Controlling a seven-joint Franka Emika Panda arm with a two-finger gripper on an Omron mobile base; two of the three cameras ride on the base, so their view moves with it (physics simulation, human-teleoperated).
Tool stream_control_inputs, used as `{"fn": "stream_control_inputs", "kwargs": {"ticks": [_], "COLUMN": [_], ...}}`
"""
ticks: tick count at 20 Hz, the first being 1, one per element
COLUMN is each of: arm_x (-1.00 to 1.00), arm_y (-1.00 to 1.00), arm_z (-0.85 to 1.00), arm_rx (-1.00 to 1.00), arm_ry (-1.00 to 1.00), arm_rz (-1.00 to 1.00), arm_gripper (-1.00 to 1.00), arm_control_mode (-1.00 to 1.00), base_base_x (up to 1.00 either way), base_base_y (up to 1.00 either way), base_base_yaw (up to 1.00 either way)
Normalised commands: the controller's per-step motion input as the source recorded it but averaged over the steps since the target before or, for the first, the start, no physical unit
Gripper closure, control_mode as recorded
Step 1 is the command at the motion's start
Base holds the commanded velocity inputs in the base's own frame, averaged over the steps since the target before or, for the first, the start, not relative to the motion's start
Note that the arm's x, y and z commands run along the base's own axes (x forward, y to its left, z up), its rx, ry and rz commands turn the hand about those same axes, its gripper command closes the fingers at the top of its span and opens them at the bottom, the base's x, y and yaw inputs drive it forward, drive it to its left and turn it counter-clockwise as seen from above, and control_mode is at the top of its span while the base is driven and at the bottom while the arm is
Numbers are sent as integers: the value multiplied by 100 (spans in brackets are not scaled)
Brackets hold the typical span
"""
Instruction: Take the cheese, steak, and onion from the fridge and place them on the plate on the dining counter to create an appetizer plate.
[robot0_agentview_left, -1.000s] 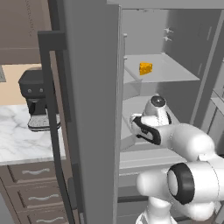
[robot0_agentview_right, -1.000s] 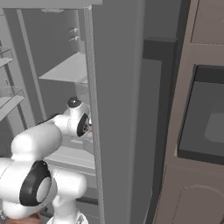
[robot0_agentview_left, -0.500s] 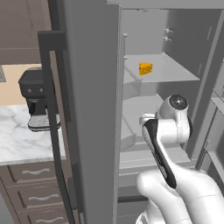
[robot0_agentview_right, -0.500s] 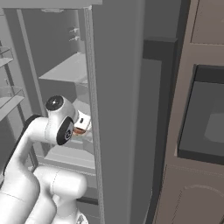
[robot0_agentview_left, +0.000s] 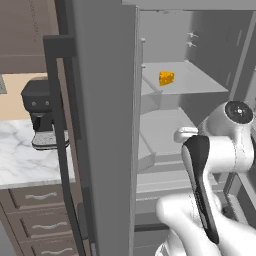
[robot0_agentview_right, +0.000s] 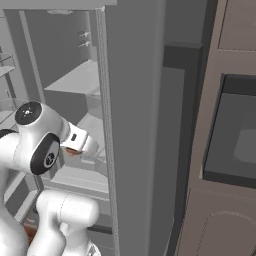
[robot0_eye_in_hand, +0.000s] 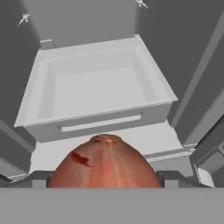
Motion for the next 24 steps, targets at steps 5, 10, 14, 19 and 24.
{"fn": "stream_control_inputs", "kwargs": {"ticks": [5,10,14,19,24], "arm_x": [-70,-66,-75,-38,0], "arm_y": [0,13,21,6,0], "arm_z": [93,36,1,-6,0], "arm_rx": [0,0,-2,-1,0], "arm_ry": [0,0,0,0,0], "arm_rz": [1,2,4,4,0], "arm_gripper": [100,100,100,100,100], "arm_control_mode": [-100,-100,-100,100,100], "base_base_x": [0,0,0,-19,-83], "base_base_y": [0,0,0,0,0], "base_base_yaw": [0,0,0,3,8]}}
